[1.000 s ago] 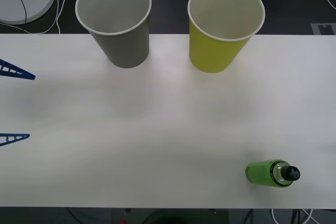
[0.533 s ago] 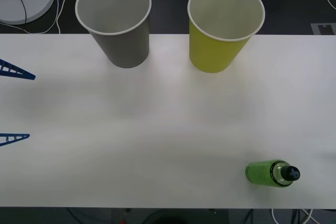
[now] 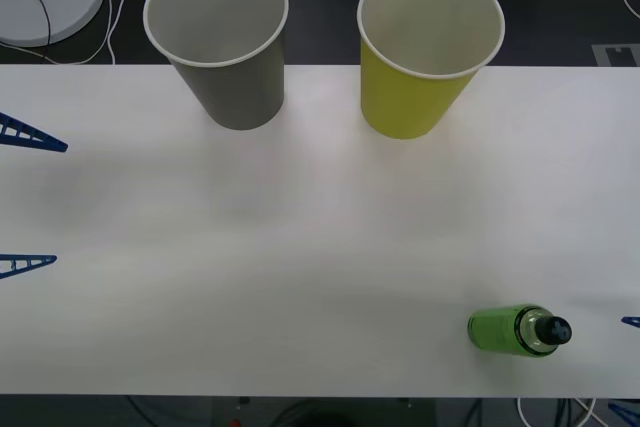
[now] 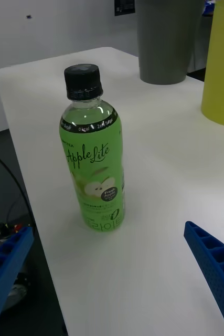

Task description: Put the can into the green bin and the plastic bottle into the gray bin

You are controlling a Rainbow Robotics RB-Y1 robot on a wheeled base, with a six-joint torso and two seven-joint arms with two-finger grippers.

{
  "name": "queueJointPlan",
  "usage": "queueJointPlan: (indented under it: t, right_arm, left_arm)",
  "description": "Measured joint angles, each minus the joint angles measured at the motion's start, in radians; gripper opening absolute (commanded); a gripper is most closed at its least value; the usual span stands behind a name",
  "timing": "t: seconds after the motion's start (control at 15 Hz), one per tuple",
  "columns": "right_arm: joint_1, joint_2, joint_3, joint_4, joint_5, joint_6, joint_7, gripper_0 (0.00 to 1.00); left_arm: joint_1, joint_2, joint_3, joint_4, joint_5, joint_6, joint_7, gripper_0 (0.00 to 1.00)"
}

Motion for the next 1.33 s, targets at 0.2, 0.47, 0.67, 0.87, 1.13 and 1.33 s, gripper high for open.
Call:
queueJointPlan:
  t: [0.2,0.47,0.67,0.87,1.13,1.33]
  right_arm:
    - [-0.032,0.026,0.043,0.0,0.0,0.0,0.007,1.0]
    - [-0.074,0.056,0.097,0.0,-0.009,0.021,0.026,1.0]
    - [-0.096,0.076,0.114,0.0,-0.008,0.034,0.038,1.0]
    - [-0.128,0.094,0.16,0.0,-0.008,0.043,0.049,1.0]
    - [-0.163,0.115,0.194,0.0,-0.008,0.067,0.063,1.0]
    - [-0.183,0.133,0.206,0.0,-0.008,0.069,0.058,1.0]
  left_arm:
    - [0.0,0.0,0.0,0.0,0.0,0.0,0.0,1.0]
    - [0.0,0.0,0.0,0.0,0.0,0.0,0.0,1.0]
    - [0.0,0.0,0.0,0.0,0.0,0.0,0.0,1.0]
    - [0.0,0.0,0.0,0.0,0.0,0.0,0.0,1.0]
    - [0.0,0.0,0.0,0.0,0.0,0.0,0.0,1.0]
    - [0.0,0.0,0.0,0.0,0.0,0.0,0.0,1.0]
